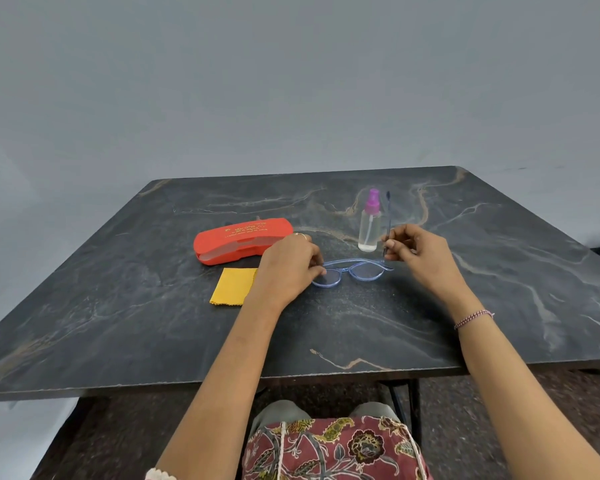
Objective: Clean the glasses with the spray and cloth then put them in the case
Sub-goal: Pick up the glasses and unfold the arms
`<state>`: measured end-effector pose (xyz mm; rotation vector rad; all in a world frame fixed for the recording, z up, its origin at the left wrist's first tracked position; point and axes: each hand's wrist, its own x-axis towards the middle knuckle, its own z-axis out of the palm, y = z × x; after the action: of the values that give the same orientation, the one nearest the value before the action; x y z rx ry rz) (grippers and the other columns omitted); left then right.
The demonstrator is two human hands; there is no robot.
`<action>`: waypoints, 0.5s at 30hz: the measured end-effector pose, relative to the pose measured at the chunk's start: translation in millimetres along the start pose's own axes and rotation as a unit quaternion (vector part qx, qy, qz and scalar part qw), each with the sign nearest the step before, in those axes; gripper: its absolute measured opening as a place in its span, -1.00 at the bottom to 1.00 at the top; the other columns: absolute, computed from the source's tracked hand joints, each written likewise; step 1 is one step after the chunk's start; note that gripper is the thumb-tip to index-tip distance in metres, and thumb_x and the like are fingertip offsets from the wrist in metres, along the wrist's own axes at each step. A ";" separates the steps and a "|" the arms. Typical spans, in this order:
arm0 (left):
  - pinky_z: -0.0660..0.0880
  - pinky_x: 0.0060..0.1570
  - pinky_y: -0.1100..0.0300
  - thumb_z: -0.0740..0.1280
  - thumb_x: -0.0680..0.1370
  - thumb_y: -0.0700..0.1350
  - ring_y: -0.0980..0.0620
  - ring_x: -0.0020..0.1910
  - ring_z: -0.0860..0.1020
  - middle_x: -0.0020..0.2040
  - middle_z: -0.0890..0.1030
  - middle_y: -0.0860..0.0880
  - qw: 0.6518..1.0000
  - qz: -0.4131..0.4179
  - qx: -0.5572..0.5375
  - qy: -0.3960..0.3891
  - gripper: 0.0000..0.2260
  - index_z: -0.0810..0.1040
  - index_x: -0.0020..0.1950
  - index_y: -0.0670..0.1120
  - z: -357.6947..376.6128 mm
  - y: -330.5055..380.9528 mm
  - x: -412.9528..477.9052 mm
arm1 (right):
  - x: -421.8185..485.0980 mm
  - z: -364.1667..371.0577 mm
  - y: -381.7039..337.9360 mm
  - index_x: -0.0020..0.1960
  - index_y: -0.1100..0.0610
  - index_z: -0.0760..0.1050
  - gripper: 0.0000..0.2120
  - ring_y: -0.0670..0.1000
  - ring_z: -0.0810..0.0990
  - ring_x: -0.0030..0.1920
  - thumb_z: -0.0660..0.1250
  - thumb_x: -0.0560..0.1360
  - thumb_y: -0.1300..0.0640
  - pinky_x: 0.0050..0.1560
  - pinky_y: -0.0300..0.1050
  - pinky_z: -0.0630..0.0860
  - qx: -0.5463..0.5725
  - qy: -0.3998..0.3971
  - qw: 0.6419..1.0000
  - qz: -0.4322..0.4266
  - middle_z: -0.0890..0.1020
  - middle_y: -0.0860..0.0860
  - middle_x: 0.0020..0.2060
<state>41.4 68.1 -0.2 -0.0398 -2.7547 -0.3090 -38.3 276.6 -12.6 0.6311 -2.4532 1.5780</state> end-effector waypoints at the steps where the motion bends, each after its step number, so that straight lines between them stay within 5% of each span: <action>1: 0.40 -0.16 0.19 0.38 0.48 -0.01 0.05 -0.04 0.53 -0.05 0.59 0.04 1.000 0.005 0.011 0.007 -0.86 0.65 -0.02 -0.01 0.7 1.1 -0.1 | -0.2 -0.2 0.2 -0.07 0.19 0.49 -0.92 -0.20 0.61 -0.31 0.27 0.52 0.33 -0.19 -0.46 0.51 0.000 0.000 1.000 -0.001 0.64 0.08 -0.13; 7: 0.42 -0.16 0.19 0.36 0.51 -0.04 0.04 -0.07 0.54 -0.09 0.61 0.04 0.997 0.004 -0.006 0.076 -0.87 0.66 -0.02 -0.02 1.5 -1.1 -3.1 | -1.0 0.3 -0.7 -0.09 0.17 0.51 -0.91 -0.24 0.61 -0.35 0.30 0.51 0.33 -0.17 -0.43 0.53 0.029 0.004 1.000 0.003 0.62 0.05 -0.21; 15: 0.39 -0.26 0.34 0.46 0.42 -0.04 0.17 -0.30 0.52 -0.24 0.65 0.07 0.970 -0.075 -0.159 0.168 -0.92 0.69 -0.13 0.00 1.1 -4.2 -3.0 | -0.6 -0.3 -4.6 -0.05 0.20 0.55 -0.93 -0.22 0.62 -0.34 0.31 0.50 0.31 -0.17 -0.42 0.54 0.063 0.026 0.998 0.015 0.64 0.03 -0.20</action>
<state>43.5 64.3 -3.2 0.1274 -2.3533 -0.7269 -35.8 275.3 -8.9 0.5655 -2.3518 1.7477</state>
